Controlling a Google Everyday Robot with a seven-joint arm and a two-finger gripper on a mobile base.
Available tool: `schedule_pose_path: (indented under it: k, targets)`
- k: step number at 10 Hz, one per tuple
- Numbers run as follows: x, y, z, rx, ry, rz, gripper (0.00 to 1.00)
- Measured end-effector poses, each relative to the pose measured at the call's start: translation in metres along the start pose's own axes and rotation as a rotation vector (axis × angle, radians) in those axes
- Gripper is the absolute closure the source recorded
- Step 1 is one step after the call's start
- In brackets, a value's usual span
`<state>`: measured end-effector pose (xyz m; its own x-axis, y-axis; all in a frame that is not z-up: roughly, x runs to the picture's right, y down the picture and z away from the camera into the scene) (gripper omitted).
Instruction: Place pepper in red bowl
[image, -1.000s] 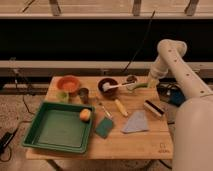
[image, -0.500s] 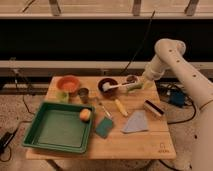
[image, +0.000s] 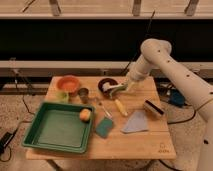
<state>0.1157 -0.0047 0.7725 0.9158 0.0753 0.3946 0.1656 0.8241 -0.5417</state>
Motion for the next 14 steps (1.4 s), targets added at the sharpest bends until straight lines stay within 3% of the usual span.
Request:
schedule_pose_path:
  k: [2, 6, 9, 14]
  targets:
    - [-0.046, -0.006, 0.013, -0.002, -0.022, -0.056, 1.0]
    - [-0.11, -0.025, 0.043, 0.004, -0.036, -0.093, 1.0]
    - [-0.13, -0.035, 0.053, 0.072, -0.023, -0.029, 1.0]
    - [-0.132, -0.036, 0.054, 0.082, -0.022, -0.019, 1.0]
